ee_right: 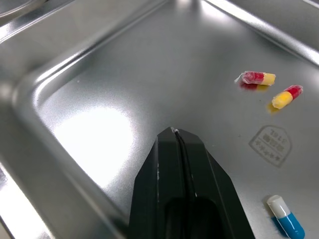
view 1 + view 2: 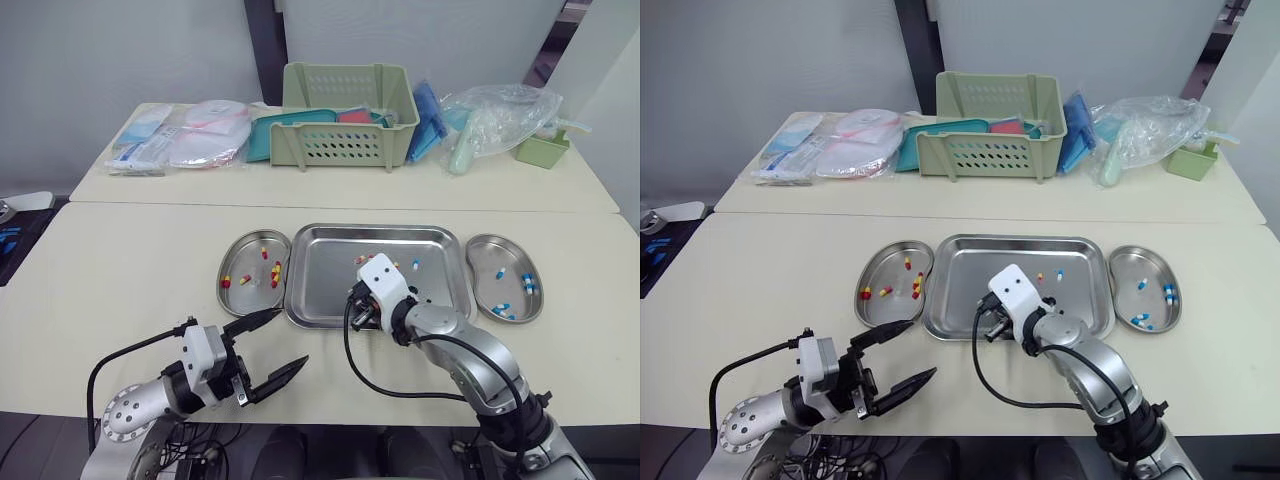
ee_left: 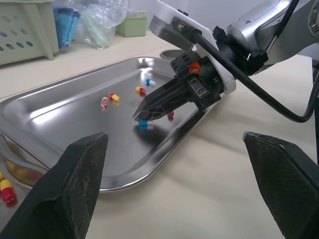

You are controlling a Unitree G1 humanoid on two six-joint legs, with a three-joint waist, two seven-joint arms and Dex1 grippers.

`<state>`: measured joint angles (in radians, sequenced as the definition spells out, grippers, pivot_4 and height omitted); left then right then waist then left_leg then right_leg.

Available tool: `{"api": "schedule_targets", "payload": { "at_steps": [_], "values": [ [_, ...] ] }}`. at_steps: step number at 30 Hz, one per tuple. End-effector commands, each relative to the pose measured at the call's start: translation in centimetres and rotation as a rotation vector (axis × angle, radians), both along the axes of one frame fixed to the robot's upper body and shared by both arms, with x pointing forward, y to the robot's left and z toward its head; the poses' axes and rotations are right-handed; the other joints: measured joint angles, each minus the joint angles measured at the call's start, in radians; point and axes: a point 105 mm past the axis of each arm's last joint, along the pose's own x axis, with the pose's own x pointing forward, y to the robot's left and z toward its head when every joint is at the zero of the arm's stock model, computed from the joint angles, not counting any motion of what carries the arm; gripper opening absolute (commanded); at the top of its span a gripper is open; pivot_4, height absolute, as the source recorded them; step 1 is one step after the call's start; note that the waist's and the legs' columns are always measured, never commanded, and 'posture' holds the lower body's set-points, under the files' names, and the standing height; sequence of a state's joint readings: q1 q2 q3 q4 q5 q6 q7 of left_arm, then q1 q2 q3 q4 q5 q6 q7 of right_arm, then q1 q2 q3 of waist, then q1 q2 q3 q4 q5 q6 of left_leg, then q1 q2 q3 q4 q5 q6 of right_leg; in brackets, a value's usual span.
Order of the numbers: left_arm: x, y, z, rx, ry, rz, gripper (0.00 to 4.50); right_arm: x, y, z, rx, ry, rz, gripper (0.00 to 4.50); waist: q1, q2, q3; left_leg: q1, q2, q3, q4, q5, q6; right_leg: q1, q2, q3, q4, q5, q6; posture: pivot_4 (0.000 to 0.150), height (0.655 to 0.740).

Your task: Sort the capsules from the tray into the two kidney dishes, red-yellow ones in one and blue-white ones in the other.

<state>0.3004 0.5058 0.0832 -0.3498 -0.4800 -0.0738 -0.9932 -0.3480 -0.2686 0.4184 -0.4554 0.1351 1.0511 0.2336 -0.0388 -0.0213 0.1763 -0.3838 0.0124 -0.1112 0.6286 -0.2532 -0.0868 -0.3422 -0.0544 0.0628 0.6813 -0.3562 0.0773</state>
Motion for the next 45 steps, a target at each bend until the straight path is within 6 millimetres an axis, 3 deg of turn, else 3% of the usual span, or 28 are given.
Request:
{"api": "schedule_targets", "payload": {
  "at_steps": [1,9,17,30,34,38,45],
  "values": [
    [0.0,-0.2,0.5,-0.009,-0.024,-0.007,4.50,-0.1,0.4,0.3,0.001,-0.017,0.039,0.03,0.000,0.000,0.000,0.000,0.000,0.000,0.000,0.000,0.000,0.000,0.000,0.000,0.000,0.000,0.000,0.150,0.7390],
    [0.2,-0.1,0.6,-0.005,-0.029,-0.005,4.50,0.0,0.4,3.5,0.032,-0.127,0.148,0.03,-0.001,0.000,0.000,0.000,0.000,0.000,0.000,0.000,0.000,0.000,0.000,0.000,0.000,0.000,0.000,0.150,0.7390],
    [0.1,-0.2,0.6,-0.001,-0.028,-0.014,4.50,-1.6,0.0,2.7,-0.028,-0.023,0.254,1.79,0.000,0.000,0.000,-0.001,0.000,0.000,0.000,0.000,0.000,0.000,0.000,0.000,0.000,0.000,0.000,0.150,0.7390],
    [0.1,-0.4,0.7,0.003,-0.032,-0.021,4.50,-0.2,-0.3,0.2,-0.148,-0.007,0.224,1.79,0.000,0.000,0.001,-0.001,0.000,0.000,0.000,0.000,0.000,-0.001,0.000,0.000,0.000,0.000,0.000,0.150,0.7390],
    [0.1,-0.4,0.7,0.002,-0.033,-0.019,4.50,-0.1,-0.2,0.2,-0.145,-0.009,0.224,1.18,0.000,0.000,0.000,-0.001,0.000,0.000,0.000,0.000,0.000,0.000,0.000,0.000,0.000,0.000,0.000,0.150,0.7390],
    [0.1,-0.4,0.6,0.003,-0.031,-0.019,4.50,-0.1,-0.1,0.6,-0.143,-0.021,0.239,0.13,0.000,0.000,0.000,-0.001,0.000,0.000,0.000,0.000,0.000,0.000,0.000,0.000,0.000,0.000,0.000,0.150,0.7390],
    [0.2,-0.4,0.7,0.000,-0.029,-0.034,4.50,-0.2,0.6,4.0,-0.097,-0.134,0.311,0.04,0.000,0.001,0.001,-0.001,0.000,0.000,0.000,0.000,0.000,-0.001,0.000,0.000,0.000,0.000,0.000,0.150,0.7390]
  ]
}}
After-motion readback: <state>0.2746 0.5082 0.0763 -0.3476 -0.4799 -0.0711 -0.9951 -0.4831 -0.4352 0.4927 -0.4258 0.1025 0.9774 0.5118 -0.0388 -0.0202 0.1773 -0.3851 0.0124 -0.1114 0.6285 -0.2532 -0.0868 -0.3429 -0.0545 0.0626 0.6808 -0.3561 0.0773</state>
